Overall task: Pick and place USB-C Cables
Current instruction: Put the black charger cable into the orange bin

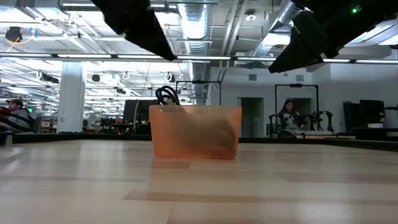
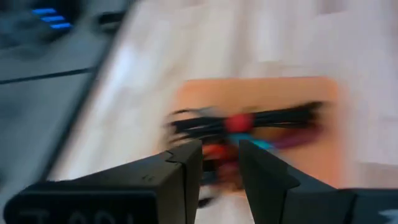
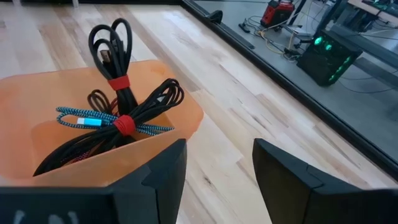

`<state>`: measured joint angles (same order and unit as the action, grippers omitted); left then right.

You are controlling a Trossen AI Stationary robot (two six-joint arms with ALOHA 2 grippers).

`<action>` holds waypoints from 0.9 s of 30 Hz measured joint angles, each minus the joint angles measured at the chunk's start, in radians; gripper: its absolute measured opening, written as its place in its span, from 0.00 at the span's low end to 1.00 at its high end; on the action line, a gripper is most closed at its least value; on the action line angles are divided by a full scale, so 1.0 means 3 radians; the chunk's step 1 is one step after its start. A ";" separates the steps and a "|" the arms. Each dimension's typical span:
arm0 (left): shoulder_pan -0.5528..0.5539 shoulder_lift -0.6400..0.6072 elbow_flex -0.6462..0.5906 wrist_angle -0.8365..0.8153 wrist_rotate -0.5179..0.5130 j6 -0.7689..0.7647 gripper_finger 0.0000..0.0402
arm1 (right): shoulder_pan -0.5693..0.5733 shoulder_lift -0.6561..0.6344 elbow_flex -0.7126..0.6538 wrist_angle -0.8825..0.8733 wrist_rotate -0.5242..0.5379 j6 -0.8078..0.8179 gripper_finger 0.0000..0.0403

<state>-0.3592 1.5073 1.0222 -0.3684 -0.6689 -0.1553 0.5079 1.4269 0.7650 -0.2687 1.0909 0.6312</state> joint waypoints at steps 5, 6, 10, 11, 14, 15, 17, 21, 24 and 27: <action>0.0114 -0.0015 0.0000 -0.0554 -0.0823 -0.0398 0.21 | 0.0000 0.0000 0.0000 0.0000 -0.0073 0.0001 0.52; 0.0175 -0.0014 -0.0001 -0.0673 -0.0805 -0.0485 0.20 | 0.0000 0.0000 0.0000 0.0000 -0.0074 0.0001 0.52; 0.0446 -0.0006 -0.0180 -0.0631 -0.0600 -0.0570 0.14 | 0.0000 0.0000 0.0000 0.0004 -0.0073 0.0001 0.51; 0.0501 -0.0002 -0.0239 -0.0546 -0.0522 -0.0538 0.13 | 0.0000 0.0000 0.0001 0.0007 -0.0076 0.0001 0.51; 0.0598 -0.0002 -0.0368 -0.0244 -0.0184 -0.0418 0.09 | 0.0000 -0.0001 0.0001 0.0008 -0.0090 0.0000 0.52; 0.0609 -0.0002 -0.0385 -0.0171 -0.0048 -0.0361 0.08 | 0.0000 -0.0001 0.0001 0.0006 -0.0092 0.0000 0.52; 0.0596 -0.0002 -0.0392 0.0015 0.0156 -0.0227 0.06 | 0.0000 -0.0001 0.0001 0.0005 -0.0093 -0.0001 0.52; 0.0473 -0.0003 -0.0391 0.0457 0.0701 0.0153 0.03 | 0.0000 -0.0001 0.0001 0.0000 -0.0105 -0.0006 0.51; 0.0390 -0.0005 -0.0390 0.0618 0.1491 0.0372 0.01 | 0.0000 -0.0001 0.0001 0.0000 -0.0146 -0.0008 0.50; 0.0321 -0.0002 -0.0390 0.0631 0.1683 0.0443 0.01 | 0.0000 -0.0001 0.0001 0.0001 -0.0159 -0.0008 0.51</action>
<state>-0.2630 1.5066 0.9051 -0.1792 -0.1640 -0.0223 0.5079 1.4265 0.7654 -0.2685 1.0431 0.6289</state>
